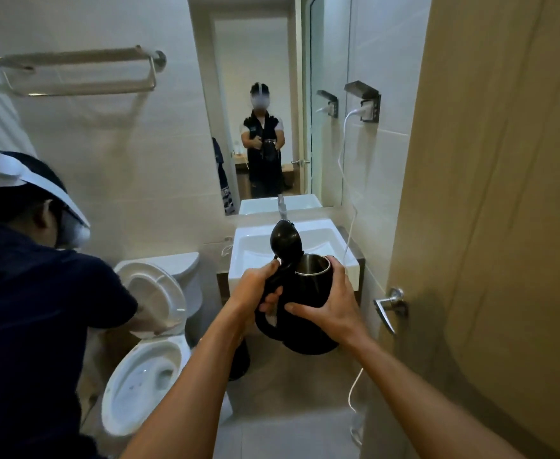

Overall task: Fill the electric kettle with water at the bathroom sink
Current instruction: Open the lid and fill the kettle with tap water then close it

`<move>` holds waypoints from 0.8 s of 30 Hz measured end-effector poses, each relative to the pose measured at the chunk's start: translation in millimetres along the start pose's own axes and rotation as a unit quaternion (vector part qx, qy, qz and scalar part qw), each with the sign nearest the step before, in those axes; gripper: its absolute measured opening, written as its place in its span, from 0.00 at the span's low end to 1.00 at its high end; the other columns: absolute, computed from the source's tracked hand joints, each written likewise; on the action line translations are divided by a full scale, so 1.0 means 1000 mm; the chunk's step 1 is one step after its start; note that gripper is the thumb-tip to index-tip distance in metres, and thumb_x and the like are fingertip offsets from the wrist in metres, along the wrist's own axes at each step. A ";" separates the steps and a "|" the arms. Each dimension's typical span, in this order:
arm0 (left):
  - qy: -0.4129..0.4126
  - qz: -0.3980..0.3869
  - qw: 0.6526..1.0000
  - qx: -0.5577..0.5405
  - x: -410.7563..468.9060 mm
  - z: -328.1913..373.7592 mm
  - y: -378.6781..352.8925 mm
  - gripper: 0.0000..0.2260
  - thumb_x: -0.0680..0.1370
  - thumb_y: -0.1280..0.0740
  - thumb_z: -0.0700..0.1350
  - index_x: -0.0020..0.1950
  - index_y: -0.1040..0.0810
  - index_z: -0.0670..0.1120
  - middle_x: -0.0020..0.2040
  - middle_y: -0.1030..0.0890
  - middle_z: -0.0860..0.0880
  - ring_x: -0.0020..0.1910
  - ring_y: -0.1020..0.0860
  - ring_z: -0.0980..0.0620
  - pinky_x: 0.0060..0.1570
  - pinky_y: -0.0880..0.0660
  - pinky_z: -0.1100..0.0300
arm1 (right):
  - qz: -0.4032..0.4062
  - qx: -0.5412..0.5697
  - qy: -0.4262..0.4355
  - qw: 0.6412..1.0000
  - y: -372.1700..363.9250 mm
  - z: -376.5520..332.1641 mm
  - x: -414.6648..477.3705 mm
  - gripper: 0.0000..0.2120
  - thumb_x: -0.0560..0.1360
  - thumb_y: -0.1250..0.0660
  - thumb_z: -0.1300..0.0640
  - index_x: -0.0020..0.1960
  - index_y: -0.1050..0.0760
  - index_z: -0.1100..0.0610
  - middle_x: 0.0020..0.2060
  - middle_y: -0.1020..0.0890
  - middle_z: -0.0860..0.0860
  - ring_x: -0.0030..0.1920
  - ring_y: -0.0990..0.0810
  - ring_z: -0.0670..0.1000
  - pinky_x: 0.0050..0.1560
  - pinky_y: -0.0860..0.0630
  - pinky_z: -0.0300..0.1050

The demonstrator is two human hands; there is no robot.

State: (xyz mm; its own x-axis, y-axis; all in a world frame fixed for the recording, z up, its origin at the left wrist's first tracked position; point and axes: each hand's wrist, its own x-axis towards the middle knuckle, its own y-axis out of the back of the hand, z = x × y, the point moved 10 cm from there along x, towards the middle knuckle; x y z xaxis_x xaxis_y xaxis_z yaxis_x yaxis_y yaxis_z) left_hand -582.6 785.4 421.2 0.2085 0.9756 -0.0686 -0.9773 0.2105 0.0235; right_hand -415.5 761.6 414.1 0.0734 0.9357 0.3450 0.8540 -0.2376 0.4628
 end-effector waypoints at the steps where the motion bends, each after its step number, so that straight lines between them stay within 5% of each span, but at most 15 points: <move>1: -0.006 -0.003 1.000 0.009 0.021 -0.001 0.005 0.22 0.78 0.39 0.59 0.34 0.26 0.44 0.25 0.28 0.49 0.22 0.36 0.54 0.23 0.40 0.62 | 0.002 -0.001 0.000 1.000 -0.007 0.006 0.017 0.60 0.58 0.19 0.34 0.80 0.46 0.47 0.73 0.29 0.52 0.73 0.28 0.56 0.72 0.27 0.59; 8: 0.000 -0.017 1.000 0.005 0.164 -0.002 0.045 0.20 0.81 0.39 0.56 0.37 0.27 0.43 0.26 0.28 0.48 0.22 0.37 0.54 0.24 0.43 0.60 | 0.003 -0.021 -0.025 0.999 -0.056 0.045 0.145 0.57 0.61 0.16 0.40 0.80 0.45 0.48 0.71 0.29 0.51 0.66 0.32 0.48 0.67 0.31 0.47; 13: 0.032 -0.018 0.999 -0.022 0.254 -0.026 0.071 0.18 0.81 0.39 0.55 0.38 0.28 0.44 0.26 0.28 0.50 0.21 0.38 0.56 0.21 0.44 0.64 | -0.018 -0.035 -0.056 0.998 -0.099 0.094 0.224 0.59 0.55 0.19 0.33 0.77 0.43 0.47 0.68 0.26 0.50 0.69 0.26 0.55 0.70 0.25 0.58; 24: 0.096 0.051 0.993 -0.047 0.461 -0.080 0.108 0.18 0.81 0.39 0.54 0.37 0.28 0.43 0.27 0.29 0.48 0.22 0.39 0.55 0.22 0.47 0.63 | -0.130 -0.007 -0.088 0.988 -0.178 0.206 0.410 0.58 0.57 0.18 0.34 0.78 0.44 0.43 0.72 0.29 0.48 0.72 0.28 0.52 0.74 0.28 0.55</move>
State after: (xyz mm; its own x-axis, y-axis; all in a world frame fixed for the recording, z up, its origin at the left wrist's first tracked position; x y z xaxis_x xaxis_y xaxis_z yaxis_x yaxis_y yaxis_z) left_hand -594.8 1252.9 312.5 0.1068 0.9600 -0.2589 -0.9939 0.0963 -0.0529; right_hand -431.0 1241.4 305.0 -0.0573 0.9962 0.0658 0.8486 0.0139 0.5289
